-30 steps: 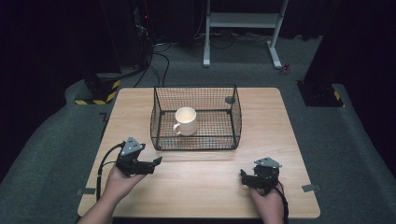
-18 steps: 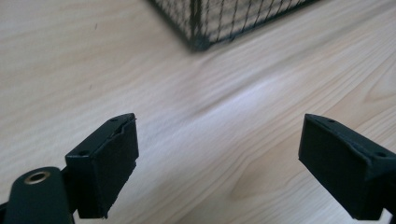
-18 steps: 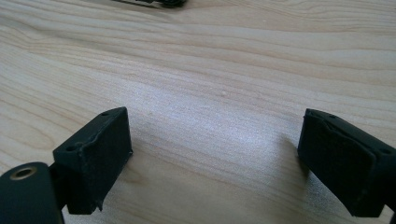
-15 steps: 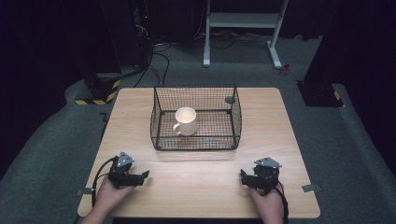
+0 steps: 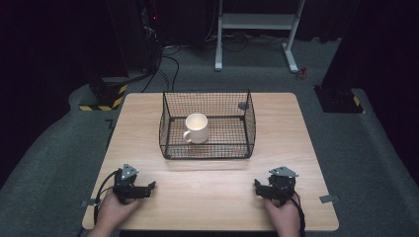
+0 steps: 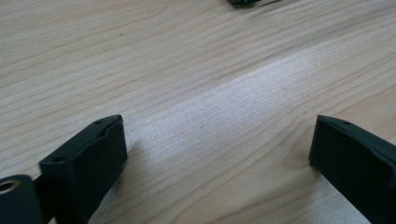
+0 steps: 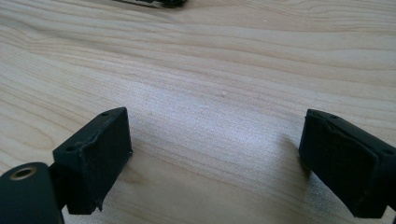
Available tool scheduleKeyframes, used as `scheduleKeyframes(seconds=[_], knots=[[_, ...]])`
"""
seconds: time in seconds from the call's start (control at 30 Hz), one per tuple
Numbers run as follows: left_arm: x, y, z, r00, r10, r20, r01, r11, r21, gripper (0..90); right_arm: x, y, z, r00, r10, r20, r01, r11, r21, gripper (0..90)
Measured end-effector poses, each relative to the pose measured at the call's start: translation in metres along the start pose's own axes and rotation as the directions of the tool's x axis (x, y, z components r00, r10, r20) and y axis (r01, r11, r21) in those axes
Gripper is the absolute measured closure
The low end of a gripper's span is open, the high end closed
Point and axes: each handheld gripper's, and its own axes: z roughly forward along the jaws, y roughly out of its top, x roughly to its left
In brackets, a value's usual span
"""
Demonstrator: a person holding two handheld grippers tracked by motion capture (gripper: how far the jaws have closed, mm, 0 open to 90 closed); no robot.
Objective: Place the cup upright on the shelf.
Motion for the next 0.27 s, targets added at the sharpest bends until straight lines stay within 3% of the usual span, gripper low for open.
scheduleKeyframes(seconds=[0.27], knots=[[-0.0013, 0.0006, 0.0004, 0.9998, -0.009, -0.017, 0.009, 1.0000, -0.001, 3.9, 0.0002, 0.0001, 0.0001, 1.0000, -0.001, 0.003, 0.001, 1.000, -0.001, 8.7]])
